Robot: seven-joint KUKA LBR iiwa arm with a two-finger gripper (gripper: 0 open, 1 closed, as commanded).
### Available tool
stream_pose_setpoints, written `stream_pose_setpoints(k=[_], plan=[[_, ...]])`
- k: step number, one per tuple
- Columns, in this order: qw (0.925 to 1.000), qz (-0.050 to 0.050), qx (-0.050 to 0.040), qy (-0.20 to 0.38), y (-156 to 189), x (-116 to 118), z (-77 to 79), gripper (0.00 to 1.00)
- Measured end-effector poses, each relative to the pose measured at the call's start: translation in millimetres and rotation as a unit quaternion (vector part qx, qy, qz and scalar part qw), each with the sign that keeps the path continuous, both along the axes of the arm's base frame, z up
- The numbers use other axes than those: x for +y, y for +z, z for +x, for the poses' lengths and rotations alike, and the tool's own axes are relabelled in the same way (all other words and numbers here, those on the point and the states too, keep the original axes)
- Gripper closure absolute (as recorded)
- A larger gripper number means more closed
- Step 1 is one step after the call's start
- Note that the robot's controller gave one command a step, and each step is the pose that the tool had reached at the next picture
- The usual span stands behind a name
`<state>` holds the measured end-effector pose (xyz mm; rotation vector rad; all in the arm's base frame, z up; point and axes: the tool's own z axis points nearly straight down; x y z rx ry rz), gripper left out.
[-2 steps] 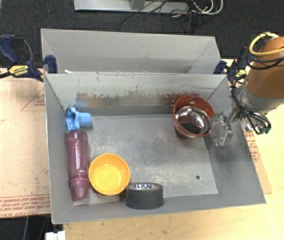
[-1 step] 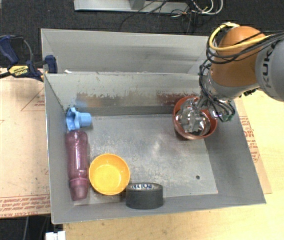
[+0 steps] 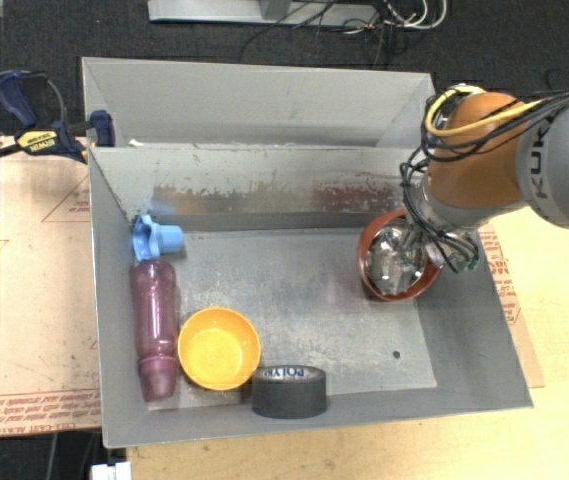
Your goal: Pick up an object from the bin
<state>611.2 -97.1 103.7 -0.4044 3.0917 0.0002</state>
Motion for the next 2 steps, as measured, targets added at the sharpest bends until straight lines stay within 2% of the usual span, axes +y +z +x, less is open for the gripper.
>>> stream_pose_setpoints(k=[1, 2], plan=[[0.9973, 0.006, -0.0080, -0.073, 9.6, 25.3, 28.2, 1.00], [0.9987, 0.005, -0.0086, -0.051, 5.4, 20.2, 27.9, 1.00]])
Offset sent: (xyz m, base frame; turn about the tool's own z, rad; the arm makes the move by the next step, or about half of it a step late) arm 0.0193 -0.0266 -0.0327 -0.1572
